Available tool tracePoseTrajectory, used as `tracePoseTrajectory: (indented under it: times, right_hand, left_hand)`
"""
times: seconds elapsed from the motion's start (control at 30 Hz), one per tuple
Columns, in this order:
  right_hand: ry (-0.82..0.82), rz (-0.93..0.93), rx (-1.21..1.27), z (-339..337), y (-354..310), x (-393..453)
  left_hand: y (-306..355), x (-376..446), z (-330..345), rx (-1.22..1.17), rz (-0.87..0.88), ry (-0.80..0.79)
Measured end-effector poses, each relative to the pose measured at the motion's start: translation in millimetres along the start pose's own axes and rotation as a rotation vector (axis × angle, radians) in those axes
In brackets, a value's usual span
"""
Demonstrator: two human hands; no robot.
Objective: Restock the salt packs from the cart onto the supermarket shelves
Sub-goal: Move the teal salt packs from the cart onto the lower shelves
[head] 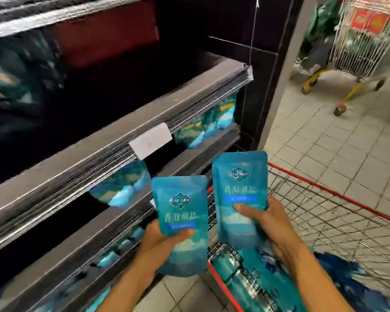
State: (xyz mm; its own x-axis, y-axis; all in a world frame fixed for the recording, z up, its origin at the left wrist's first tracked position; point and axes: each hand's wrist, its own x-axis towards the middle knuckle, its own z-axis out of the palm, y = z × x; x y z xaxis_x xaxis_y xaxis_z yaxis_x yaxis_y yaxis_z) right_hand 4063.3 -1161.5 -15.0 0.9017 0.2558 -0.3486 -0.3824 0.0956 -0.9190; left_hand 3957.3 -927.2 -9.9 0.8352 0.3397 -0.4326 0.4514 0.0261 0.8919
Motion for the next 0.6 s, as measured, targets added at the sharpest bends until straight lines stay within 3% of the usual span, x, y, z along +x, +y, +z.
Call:
tracePoseTrajectory:
  times: [0.33, 0.6]
  right_hand:
    - [-0.093, -0.118, -0.108, 132.4, -11.2, 96.3]
    - [0.006, -0.203, -0.134, 185.4, -7.4, 151.6]
  left_hand:
    - [-45.7, -36.8, -166.3, -0.153, 0.049, 0.395]
    - [-42.0, 13.6, -219.7, -0.194, -0.076, 0.517]
